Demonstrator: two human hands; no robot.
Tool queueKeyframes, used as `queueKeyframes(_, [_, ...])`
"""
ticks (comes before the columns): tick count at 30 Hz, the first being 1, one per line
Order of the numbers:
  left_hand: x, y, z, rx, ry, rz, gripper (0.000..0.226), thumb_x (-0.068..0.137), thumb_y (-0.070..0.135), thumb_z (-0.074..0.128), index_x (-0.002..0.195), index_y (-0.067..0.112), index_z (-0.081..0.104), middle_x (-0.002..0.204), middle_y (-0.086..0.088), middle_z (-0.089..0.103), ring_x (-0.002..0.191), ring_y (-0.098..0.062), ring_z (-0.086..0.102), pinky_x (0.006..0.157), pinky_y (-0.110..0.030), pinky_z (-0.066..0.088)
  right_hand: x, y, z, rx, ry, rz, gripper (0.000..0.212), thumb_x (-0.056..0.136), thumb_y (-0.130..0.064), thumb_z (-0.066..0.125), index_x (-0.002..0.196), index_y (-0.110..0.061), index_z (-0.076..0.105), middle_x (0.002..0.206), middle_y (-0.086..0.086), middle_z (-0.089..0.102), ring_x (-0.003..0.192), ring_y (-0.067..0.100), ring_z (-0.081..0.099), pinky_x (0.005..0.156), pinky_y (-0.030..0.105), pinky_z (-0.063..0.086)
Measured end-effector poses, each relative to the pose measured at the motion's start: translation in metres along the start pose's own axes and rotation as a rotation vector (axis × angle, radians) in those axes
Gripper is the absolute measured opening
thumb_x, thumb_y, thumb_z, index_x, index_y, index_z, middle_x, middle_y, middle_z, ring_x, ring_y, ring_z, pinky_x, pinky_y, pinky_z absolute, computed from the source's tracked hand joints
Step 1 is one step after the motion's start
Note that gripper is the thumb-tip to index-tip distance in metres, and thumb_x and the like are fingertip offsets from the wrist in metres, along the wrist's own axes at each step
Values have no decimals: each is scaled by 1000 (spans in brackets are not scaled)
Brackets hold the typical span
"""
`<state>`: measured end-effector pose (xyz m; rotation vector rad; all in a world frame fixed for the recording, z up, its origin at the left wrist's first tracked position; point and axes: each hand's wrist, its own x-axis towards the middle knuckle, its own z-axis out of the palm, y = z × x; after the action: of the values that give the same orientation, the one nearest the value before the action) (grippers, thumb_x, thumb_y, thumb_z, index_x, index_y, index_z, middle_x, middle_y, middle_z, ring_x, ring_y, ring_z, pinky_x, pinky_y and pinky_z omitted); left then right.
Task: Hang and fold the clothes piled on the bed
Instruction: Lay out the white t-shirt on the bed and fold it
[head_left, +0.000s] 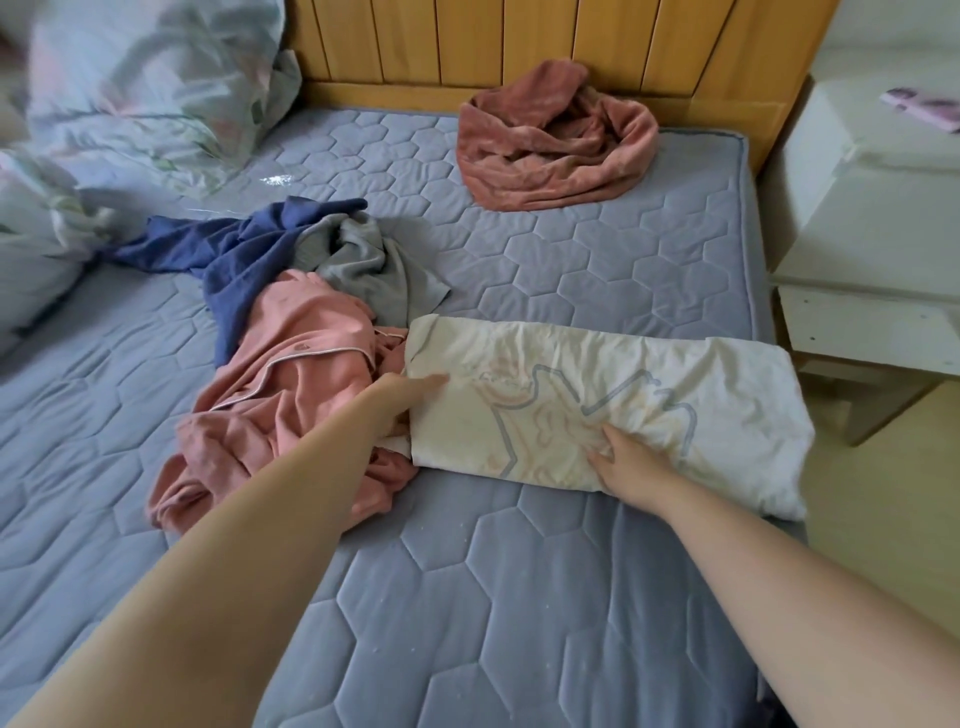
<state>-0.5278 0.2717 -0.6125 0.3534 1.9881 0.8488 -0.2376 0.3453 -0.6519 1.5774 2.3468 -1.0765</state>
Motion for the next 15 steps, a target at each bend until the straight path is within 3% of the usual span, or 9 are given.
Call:
queueKeyframes(2, [-6,1,-2,231,-28,40,56,79,42,74,114,4,54,102,-11,62,80,-26,64,67,-38,57,0,1,0,-7,-4,-2,61,99,-42,39,151,-19,19,155,3,28,140,24,31,111,32,26])
queueKeyframes(4, [-8,1,-7,397,98,119,46,87,38,66,110,-2,57,87,-11,60,70,-26,60,54,-30,48,-1,2,2,-41,3,2,60,99,-43,37,151,-21,17,155,2,26,139,24,31,111,35,27])
queueKeyframes(8, [-10,-7,-15,718,336,276,39,91,33,59,111,0,62,107,-17,66,98,-33,61,73,-30,40,-7,-4,11,-275,59,34,57,100,-43,26,150,-20,14,158,-2,16,144,20,20,113,45,22])
queueKeyframes(10, [-12,-9,-9,813,371,364,46,87,32,63,127,10,53,121,-17,58,110,-35,55,86,-35,42,-8,-7,14,-340,70,36,55,100,-41,21,150,-19,14,159,-5,10,146,14,11,114,48,17])
queueKeyframes(12, [-15,-7,-3,802,387,402,65,86,31,66,141,16,36,133,-18,45,123,-37,44,99,-40,38,-8,-7,14,-339,74,28,54,101,-41,21,150,-19,14,159,-6,9,146,13,9,114,48,16])
queueKeyframes(15, [-17,0,0,707,312,339,69,90,32,61,143,2,30,137,-20,46,126,-36,45,100,-35,36,-9,-3,12,-305,80,7,55,101,-41,26,150,-19,15,159,-5,12,145,13,12,115,46,15])
